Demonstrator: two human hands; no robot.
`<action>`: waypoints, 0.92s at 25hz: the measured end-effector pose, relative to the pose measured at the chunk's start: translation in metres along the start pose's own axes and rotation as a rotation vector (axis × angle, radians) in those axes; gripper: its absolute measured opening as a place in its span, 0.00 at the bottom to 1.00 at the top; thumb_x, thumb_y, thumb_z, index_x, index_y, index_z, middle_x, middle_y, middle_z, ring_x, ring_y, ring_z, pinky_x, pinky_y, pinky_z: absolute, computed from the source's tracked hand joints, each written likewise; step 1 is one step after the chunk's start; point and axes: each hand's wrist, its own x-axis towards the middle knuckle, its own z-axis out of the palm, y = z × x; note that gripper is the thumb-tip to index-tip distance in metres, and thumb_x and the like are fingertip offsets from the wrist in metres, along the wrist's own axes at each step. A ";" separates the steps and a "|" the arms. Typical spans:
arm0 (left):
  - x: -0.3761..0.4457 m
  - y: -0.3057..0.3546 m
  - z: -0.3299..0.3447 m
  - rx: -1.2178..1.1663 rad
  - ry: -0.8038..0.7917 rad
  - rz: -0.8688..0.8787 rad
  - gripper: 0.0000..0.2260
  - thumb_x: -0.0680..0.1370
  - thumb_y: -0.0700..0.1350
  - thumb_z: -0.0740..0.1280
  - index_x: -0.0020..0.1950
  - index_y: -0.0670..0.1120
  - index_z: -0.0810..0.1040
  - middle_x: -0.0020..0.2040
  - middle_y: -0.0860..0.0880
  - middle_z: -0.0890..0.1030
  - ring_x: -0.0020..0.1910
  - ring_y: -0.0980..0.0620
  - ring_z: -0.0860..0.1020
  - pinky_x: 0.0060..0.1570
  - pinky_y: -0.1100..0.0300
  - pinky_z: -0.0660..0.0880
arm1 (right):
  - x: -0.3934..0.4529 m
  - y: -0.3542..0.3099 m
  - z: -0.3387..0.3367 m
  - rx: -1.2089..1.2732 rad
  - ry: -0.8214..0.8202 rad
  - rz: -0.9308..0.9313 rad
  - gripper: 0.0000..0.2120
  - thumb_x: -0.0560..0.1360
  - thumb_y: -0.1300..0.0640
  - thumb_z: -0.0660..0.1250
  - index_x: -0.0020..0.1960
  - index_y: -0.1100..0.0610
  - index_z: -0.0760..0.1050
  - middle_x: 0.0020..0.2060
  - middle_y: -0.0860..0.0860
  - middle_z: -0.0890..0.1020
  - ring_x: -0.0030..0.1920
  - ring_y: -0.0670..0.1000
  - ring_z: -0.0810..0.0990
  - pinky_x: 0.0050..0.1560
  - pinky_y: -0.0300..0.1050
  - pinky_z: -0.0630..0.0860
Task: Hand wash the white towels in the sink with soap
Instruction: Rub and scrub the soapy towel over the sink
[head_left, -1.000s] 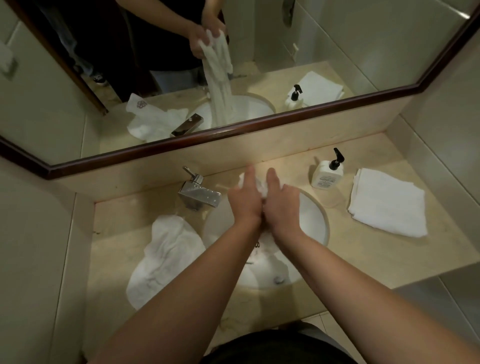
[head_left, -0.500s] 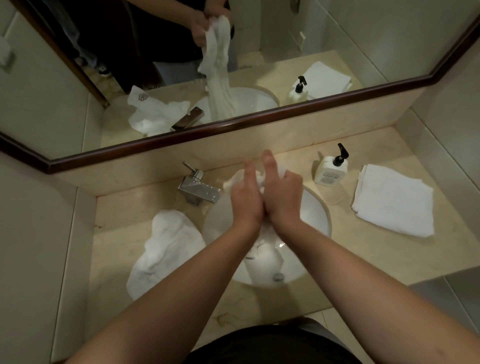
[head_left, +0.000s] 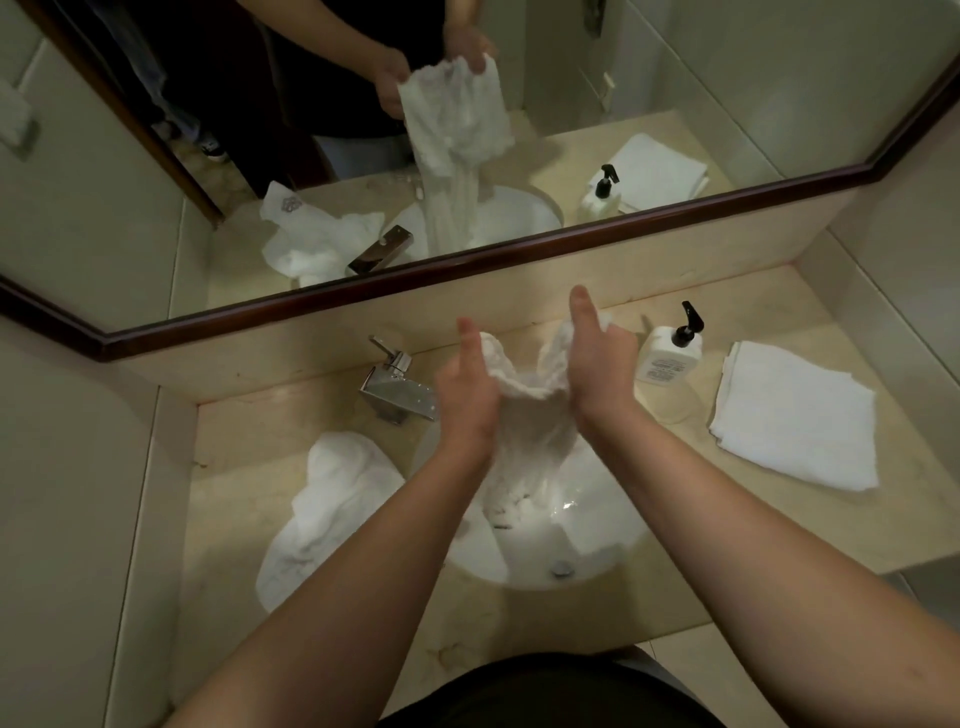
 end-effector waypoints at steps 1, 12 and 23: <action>0.004 0.004 -0.005 0.008 0.078 0.017 0.25 0.80 0.65 0.56 0.40 0.45 0.75 0.38 0.48 0.77 0.37 0.52 0.75 0.42 0.56 0.75 | 0.003 -0.001 -0.003 0.024 -0.011 0.008 0.22 0.79 0.42 0.64 0.34 0.55 0.70 0.27 0.47 0.73 0.29 0.46 0.72 0.35 0.41 0.71; -0.012 -0.002 0.022 -0.092 -0.077 0.187 0.26 0.83 0.57 0.58 0.30 0.44 0.74 0.27 0.47 0.76 0.28 0.50 0.75 0.32 0.60 0.71 | -0.014 0.000 0.022 -0.036 -0.081 -0.173 0.28 0.82 0.44 0.58 0.26 0.54 0.70 0.23 0.49 0.76 0.25 0.49 0.75 0.31 0.44 0.71; 0.020 0.013 0.013 -0.067 0.020 -0.037 0.27 0.82 0.62 0.58 0.34 0.45 0.77 0.34 0.47 0.81 0.34 0.51 0.79 0.40 0.54 0.77 | -0.025 0.020 0.035 -0.133 -0.192 -0.188 0.19 0.80 0.57 0.61 0.33 0.63 0.76 0.26 0.53 0.77 0.26 0.46 0.75 0.26 0.42 0.69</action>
